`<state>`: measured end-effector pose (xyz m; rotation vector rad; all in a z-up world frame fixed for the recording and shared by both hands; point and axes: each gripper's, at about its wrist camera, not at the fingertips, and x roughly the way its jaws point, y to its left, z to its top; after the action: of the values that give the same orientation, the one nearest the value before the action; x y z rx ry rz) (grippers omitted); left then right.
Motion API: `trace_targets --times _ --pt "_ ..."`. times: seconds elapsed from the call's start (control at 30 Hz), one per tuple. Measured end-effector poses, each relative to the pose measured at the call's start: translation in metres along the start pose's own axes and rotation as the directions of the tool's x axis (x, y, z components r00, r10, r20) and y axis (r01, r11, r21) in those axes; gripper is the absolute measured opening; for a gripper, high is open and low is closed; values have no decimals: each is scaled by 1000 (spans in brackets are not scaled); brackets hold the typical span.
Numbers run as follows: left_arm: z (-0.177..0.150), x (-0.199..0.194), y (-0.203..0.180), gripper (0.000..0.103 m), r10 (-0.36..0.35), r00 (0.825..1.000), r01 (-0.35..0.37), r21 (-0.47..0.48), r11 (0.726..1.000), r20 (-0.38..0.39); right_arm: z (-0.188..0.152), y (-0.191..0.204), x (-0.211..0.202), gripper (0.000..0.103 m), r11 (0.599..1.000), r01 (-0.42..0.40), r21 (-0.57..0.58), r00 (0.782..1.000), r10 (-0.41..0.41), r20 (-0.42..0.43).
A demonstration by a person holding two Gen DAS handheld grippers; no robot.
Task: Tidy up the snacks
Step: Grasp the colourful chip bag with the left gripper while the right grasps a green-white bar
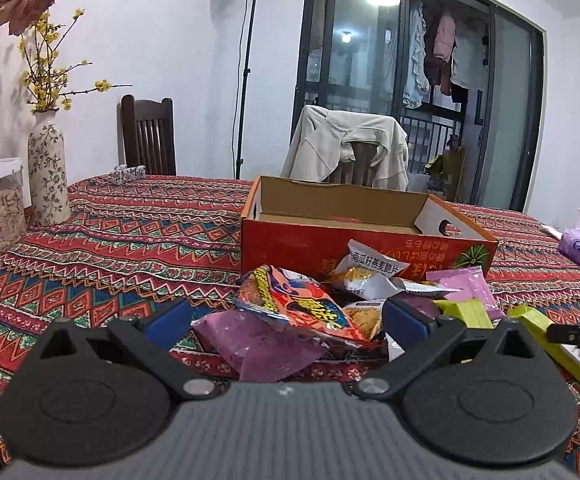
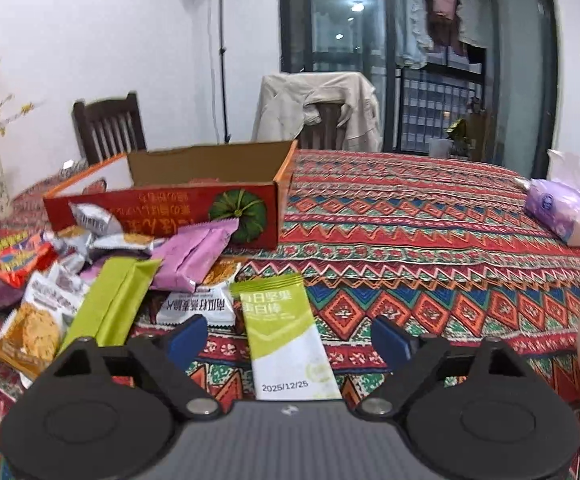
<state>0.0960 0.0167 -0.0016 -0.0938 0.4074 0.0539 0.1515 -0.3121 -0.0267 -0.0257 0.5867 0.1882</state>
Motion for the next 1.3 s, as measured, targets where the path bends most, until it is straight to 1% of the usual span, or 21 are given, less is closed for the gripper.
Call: trace_targets --times 0.03,0.07,0.1,0.13,0.2,0.23,0.27,0.3,0.47,0.57,0.63,0.73,0.8,0.9,0.97,1.07,1.1,1.13,1.2,1.27,1.3 --pt "0 0 0 103 -1 1000 1 1 1000 -1 1 1 5 82 1000 -4 -12 1000 4 -15" --pt "-1 0 -2 103 0 1000 0 2 1000 -1 2 1 9 77 1000 -9 -18 999 9 -31" --pt "-1 0 -2 103 1 1000 -1 3 1000 -2 3 1 14 69 1000 -12 -24 999 11 -48" --pt "-1 0 -1 103 2 1000 -2 1 1000 -3 5 2 19 66 999 -11 -30 998 9 -65" --pt "-1 0 -1 103 7 1000 -7 -1 1000 -4 5 1 27 53 999 -14 -32 995 11 -100" --pt "-1 0 -1 103 10 1000 -10 -1 1000 -5 5 1 31 50 1000 -13 -25 993 10 -121" --pt "-1 0 0 103 12 1000 -12 -2 1000 -5 5 0 31 43 1000 -19 -18 993 17 -118" --pt "-1 0 1 103 14 1000 -14 -4 1000 -7 6 0 30 40 1000 -22 -17 993 20 -118" --pt "2 5 1 103 17 1000 -17 -7 1000 -21 4 -1 28 36 1000 -17 17 996 18 -92" --pt "10 9 -2 103 26 999 -26 3 1000 -28 7 -4 21 35 998 -16 54 999 18 -43" --pt "19 15 -4 103 38 998 -37 17 999 -41 11 -3 16 35 998 -10 66 1000 11 -10" --pt "40 29 -11 103 62 996 -58 66 996 -71 17 -2 11 35 998 -9 69 1000 7 27" --pt "54 43 -16 103 69 991 -57 104 993 -115 22 -2 9 35 997 -12 73 999 9 42" --pt "73 70 -20 103 114 971 -89 125 988 -208 25 -1 7 35 997 -17 82 998 12 59" --pt "80 88 -23 103 113 955 -76 142 987 -275 26 -2 7 35 996 -21 90 998 15 66" --pt "81 111 -26 103 142 925 -84 176 981 -352 26 -4 6 35 995 -24 99 997 17 71" --pt "80 117 -27 102 140 913 -80 168 983 -382 26 -5 6 35 995 -24 101 997 17 71" --pt "80 123 -26 102 124 898 -67 148 987 -421 26 -6 6 35 994 -23 104 998 16 69" --pt "79 131 -27 101 126 881 -66 145 987 -455 25 -9 9 35 994 -20 111 998 13 63" --pt "74 136 -31 101 162 871 -84 185 979 -464 24 -10 9 35 993 -22 114 998 15 61" --pt "71 140 -32 98 175 861 -91 194 977 -477 24 -11 10 35 993 -23 116 998 16 61"
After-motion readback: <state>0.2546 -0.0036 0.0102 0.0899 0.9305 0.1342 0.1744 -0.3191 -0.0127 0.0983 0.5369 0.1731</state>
